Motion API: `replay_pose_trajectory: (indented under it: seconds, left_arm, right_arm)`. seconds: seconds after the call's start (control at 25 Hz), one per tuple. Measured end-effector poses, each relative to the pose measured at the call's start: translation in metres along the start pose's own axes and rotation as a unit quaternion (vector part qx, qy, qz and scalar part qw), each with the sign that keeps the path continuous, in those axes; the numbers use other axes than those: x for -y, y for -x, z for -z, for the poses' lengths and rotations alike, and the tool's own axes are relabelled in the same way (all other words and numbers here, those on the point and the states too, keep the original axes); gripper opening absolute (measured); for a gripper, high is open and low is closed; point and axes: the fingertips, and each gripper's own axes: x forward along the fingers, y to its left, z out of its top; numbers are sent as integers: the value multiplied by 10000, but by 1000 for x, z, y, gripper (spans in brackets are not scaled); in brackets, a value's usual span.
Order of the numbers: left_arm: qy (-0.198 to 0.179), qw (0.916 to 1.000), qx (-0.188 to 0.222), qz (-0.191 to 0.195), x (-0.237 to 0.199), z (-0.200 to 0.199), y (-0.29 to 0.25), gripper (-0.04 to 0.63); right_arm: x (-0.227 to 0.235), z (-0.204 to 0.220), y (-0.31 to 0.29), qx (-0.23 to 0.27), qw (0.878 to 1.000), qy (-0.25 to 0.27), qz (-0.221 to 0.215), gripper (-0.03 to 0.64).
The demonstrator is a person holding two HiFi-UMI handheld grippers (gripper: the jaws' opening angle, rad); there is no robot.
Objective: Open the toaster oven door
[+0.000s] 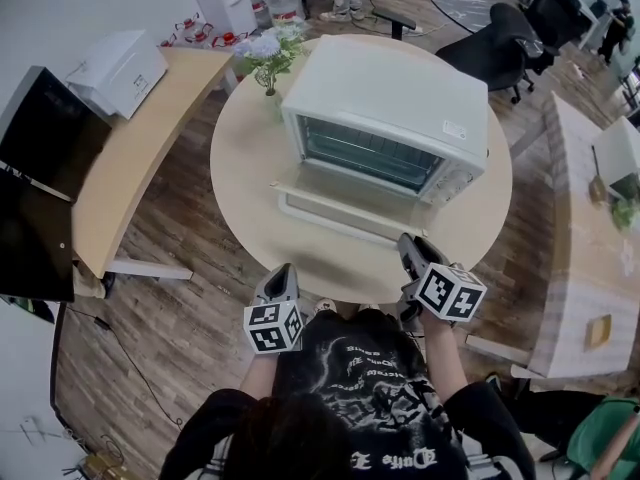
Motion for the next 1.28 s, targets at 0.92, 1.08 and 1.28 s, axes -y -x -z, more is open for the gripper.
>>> replay_pose_trajectory:
  seconds: [0.92, 1.08, 1.28]
  left_arm:
    - [-137, 9996, 233, 67, -30, -11, 11, 17]
    - [-81, 9997, 226, 32, -35, -8, 13, 17]
    - [-115, 9997, 198, 45, -36, -7, 13, 17]
  right_arm:
    - [10, 65, 2, 22, 9953, 915, 321, 101]
    - [14, 78, 0, -82, 9936, 1047, 405, 101]
    - [20, 92, -3, -171, 9923, 1136, 472, 101]
